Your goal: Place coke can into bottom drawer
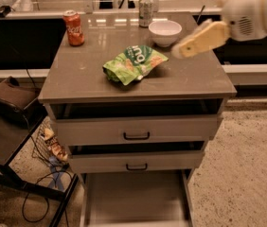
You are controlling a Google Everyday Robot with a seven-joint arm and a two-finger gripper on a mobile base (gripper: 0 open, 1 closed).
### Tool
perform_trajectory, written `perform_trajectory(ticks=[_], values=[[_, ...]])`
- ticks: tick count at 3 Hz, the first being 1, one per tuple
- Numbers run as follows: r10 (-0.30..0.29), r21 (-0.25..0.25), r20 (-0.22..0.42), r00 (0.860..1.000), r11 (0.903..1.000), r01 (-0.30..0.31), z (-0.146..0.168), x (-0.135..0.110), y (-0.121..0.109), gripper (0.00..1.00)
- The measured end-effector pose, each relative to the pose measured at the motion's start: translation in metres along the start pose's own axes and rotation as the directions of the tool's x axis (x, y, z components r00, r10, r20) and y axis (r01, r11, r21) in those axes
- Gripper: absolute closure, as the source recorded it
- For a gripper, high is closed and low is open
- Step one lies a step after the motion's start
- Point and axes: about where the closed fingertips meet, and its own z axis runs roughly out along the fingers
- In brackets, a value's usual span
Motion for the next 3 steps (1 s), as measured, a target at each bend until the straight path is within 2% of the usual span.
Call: perform_trajectory(ticks=[1,2,3], values=[[-0.024,-0.028,0.085,0.996,0.9993,0.026,0.054,-0.042,0.013,0.00],[-0.033,0.008,0.120,0.992,0.9995,0.032,0.108,-0.076,-0.009,0.00],[-0.034,0.062,0.122,0.992,0.9977,0.027,0.172,-0.098,-0.046,0.00]])
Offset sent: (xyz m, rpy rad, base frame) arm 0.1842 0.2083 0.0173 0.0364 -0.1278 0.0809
